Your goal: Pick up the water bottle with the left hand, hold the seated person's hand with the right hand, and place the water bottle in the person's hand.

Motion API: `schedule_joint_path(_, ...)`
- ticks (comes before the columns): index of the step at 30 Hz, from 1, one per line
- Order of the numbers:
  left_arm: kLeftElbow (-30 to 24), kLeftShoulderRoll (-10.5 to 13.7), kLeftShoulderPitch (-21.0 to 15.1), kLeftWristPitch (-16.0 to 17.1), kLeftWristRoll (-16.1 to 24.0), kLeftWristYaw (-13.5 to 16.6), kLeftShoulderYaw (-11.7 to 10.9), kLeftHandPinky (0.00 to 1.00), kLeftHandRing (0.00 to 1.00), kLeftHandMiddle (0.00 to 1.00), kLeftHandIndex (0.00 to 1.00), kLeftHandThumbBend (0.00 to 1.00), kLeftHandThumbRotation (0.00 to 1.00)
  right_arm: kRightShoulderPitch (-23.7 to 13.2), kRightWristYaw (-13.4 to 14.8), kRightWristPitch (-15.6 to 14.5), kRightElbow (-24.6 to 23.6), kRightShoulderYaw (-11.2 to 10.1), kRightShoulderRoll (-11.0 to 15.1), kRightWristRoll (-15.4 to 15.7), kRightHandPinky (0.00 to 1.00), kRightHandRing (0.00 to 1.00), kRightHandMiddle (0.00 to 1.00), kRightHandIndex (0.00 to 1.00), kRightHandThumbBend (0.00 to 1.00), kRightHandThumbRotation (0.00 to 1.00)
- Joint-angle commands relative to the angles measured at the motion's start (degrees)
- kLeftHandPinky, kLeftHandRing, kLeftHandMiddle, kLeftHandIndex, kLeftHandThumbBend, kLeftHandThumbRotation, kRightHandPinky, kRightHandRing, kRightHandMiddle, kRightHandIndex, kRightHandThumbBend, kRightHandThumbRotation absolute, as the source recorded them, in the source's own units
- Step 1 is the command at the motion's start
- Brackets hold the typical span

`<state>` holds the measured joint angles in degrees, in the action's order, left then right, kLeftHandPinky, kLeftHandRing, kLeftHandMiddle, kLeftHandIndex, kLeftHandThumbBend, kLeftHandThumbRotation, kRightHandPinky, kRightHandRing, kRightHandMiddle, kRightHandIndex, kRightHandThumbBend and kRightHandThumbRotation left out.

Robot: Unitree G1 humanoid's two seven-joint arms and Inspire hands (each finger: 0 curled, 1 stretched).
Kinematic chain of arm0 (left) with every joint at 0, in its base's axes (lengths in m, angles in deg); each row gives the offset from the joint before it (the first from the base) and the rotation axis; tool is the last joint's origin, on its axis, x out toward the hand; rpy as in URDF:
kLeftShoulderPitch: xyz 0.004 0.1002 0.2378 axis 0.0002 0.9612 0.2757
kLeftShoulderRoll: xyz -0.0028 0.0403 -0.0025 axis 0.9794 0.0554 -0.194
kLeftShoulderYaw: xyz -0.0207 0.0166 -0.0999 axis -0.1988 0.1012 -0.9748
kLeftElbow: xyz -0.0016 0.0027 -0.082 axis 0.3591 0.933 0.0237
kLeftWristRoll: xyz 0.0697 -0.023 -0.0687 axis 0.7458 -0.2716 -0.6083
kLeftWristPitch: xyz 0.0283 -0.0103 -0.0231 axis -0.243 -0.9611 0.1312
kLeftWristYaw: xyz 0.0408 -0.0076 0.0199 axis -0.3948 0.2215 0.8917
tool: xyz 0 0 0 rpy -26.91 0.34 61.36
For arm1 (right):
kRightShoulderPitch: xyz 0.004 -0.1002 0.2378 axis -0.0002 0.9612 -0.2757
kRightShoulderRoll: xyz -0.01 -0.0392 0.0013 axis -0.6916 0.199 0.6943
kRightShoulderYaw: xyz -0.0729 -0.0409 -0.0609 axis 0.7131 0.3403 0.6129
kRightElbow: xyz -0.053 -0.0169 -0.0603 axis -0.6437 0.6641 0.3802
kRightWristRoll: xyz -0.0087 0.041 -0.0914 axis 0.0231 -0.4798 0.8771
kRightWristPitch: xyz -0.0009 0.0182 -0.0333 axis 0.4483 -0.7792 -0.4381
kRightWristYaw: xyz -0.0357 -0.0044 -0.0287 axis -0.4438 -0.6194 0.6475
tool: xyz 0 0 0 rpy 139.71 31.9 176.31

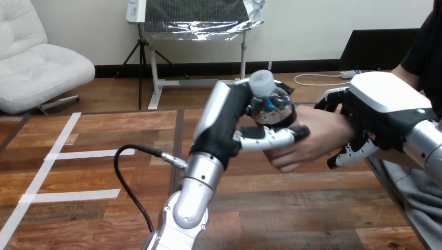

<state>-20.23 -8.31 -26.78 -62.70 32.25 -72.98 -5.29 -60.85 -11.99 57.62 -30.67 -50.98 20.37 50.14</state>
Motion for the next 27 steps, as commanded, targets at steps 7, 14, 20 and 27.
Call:
schedule_joint_path(7, -2.7, 0.7, -2.2, -0.1, 2.2, -0.3, 0.8, 1.00, 1.00, 1.00, 1.00, 1.00, 0.70, -0.5, 0.2, 2.4, -1.9, -3.4, 1.4, -2.5, 0.82, 0.92, 0.91, 0.86, 0.88, 0.00)
schedule_joint_path(14, -2.7, 0.8, -2.1, 0.0, 2.3, -0.3, 0.6, 1.00, 1.00, 1.00, 1.00, 1.00, 0.72, -0.4, -1.2, 2.1, -2.4, -3.4, 1.4, -2.9, 0.84, 0.94, 0.93, 0.88, 0.88, 0.00)
schedule_joint_path(20, -2.8, 0.6, -2.0, -0.1, 2.1, -0.5, 0.3, 1.00, 1.00, 1.00, 1.00, 1.00, 0.72, -0.2, -1.9, 2.4, -2.7, -3.8, 1.3, -3.4, 0.85, 0.94, 0.94, 0.88, 0.89, 0.00)
schedule_joint_path(27, -2.8, 0.7, -1.7, 0.3, 1.7, -0.5, 0.1, 1.00, 1.00, 1.00, 1.00, 1.00, 0.72, -0.1, -2.6, 2.2, -3.2, -4.0, 1.2, -3.3, 0.86, 0.94, 0.94, 0.88, 0.89, 0.00)
